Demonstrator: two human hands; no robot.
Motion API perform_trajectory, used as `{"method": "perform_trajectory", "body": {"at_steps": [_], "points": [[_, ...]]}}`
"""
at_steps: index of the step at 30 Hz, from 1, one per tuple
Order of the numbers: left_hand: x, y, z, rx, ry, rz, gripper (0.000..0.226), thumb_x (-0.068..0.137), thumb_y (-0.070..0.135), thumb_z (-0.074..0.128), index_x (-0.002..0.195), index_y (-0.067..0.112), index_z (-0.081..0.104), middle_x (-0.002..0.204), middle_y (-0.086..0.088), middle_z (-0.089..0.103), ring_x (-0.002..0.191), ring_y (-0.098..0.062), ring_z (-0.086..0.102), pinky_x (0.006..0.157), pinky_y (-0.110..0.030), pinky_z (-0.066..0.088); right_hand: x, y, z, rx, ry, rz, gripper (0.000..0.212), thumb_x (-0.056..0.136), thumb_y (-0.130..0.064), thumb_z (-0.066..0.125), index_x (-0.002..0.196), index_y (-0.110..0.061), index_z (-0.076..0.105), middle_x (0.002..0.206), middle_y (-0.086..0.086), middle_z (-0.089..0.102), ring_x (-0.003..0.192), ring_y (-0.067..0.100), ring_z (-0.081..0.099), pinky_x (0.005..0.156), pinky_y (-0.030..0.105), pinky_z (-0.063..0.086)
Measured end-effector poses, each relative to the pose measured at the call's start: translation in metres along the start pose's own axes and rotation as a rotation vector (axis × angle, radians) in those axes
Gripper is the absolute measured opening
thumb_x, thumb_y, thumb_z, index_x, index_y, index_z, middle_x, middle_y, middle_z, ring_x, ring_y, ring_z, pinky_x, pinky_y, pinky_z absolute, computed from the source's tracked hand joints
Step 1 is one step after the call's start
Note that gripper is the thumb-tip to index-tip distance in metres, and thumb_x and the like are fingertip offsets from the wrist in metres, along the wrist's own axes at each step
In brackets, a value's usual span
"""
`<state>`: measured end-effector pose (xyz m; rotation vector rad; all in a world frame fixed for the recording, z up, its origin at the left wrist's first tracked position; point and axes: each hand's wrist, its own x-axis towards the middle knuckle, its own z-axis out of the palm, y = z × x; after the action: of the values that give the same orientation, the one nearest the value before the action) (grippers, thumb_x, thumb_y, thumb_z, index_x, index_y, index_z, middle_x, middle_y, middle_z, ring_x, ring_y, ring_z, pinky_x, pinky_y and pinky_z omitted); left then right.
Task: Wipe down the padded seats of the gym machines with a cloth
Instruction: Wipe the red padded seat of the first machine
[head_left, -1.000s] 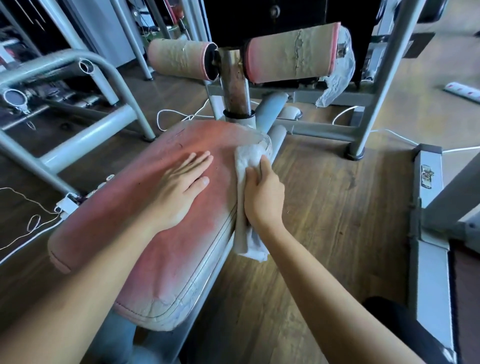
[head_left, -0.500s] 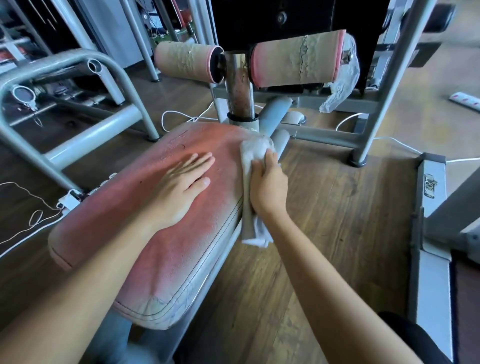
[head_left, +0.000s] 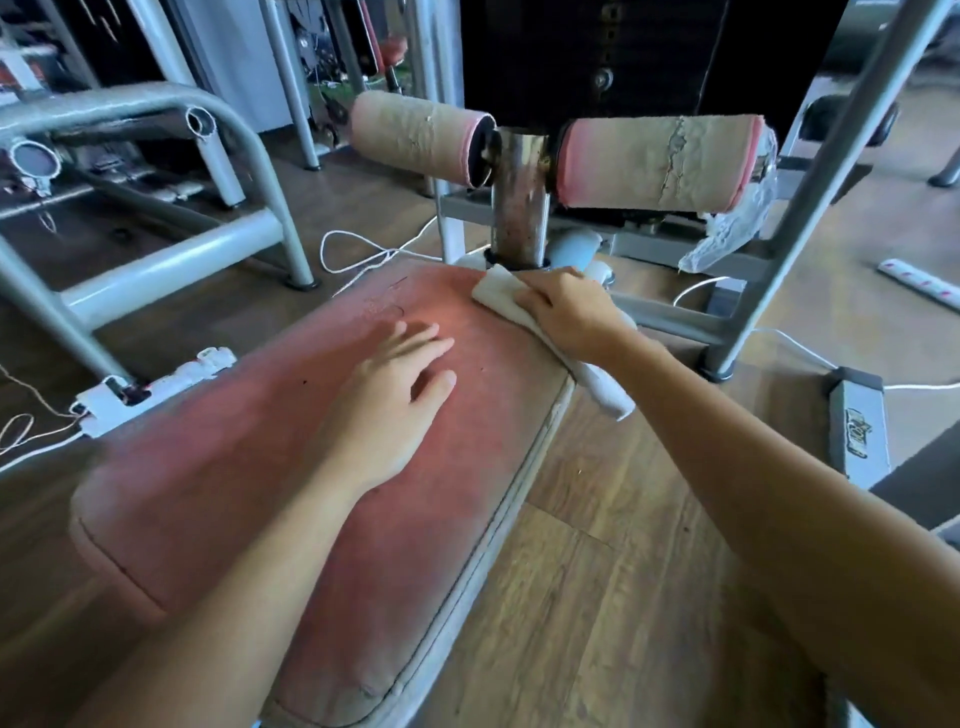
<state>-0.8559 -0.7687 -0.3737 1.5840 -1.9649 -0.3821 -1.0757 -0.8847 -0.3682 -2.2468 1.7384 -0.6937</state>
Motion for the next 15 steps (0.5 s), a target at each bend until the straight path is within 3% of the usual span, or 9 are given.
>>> {"method": "perform_trajectory", "body": {"at_steps": [3,6,9,12,15], "points": [[-0.003,0.001,-0.001,0.151,-0.044,0.045,0.046,0.106,0.036,0.038,0.152,0.031,0.042,0.161,0.016,0.031,0.155,-0.016,0.016,0.123,-0.028,0.01,0.022,-0.01,-0.008,-0.041,-0.136,0.072,0.041,0.106,-0.045,0.037,0.136,-0.027,0.059,0.132,0.016,0.063,0.122,0.038,0.053,0.094,0.039,0.041],[-0.002,-0.001,-0.006,0.24,-0.124,0.08,0.06,0.101,0.047,0.015,0.156,0.031,0.033,0.164,0.015,0.026,0.154,-0.022,0.018,0.122,-0.031,0.015,0.038,-0.014,-0.013,-0.054,-0.218,0.18,0.047,0.106,-0.047,0.034,0.116,-0.014,0.065,0.122,0.019,0.065,0.114,0.038,0.056,0.085,0.038,0.039],[0.003,-0.01,-0.016,0.227,-0.161,0.106,0.055,0.101,0.052,0.026,0.153,0.036,0.037,0.161,0.02,0.03,0.151,-0.016,0.025,0.118,-0.036,0.028,0.022,-0.012,-0.012,-0.017,-0.207,0.199,0.041,0.105,-0.046,0.036,0.119,-0.019,0.063,0.125,0.013,0.065,0.118,0.035,0.053,0.087,0.04,0.038],[0.005,-0.008,-0.018,0.167,-0.132,0.067,0.048,0.101,0.048,0.042,0.146,0.033,0.048,0.156,0.02,0.039,0.146,-0.013,0.031,0.12,-0.033,0.027,-0.015,-0.01,-0.01,-0.015,-0.127,0.197,0.046,0.105,-0.043,0.041,0.146,-0.025,0.049,0.148,0.0,0.048,0.137,0.028,0.036,0.109,0.044,0.031],[0.001,-0.004,-0.013,0.13,-0.082,0.009,0.047,0.099,0.047,0.05,0.141,0.027,0.056,0.153,0.016,0.045,0.145,-0.013,0.035,0.118,-0.034,0.031,-0.029,-0.01,-0.009,0.034,-0.09,0.177,0.048,0.106,-0.039,0.042,0.152,-0.027,0.04,0.15,-0.003,0.042,0.134,0.025,0.034,0.112,0.041,0.028]]}}
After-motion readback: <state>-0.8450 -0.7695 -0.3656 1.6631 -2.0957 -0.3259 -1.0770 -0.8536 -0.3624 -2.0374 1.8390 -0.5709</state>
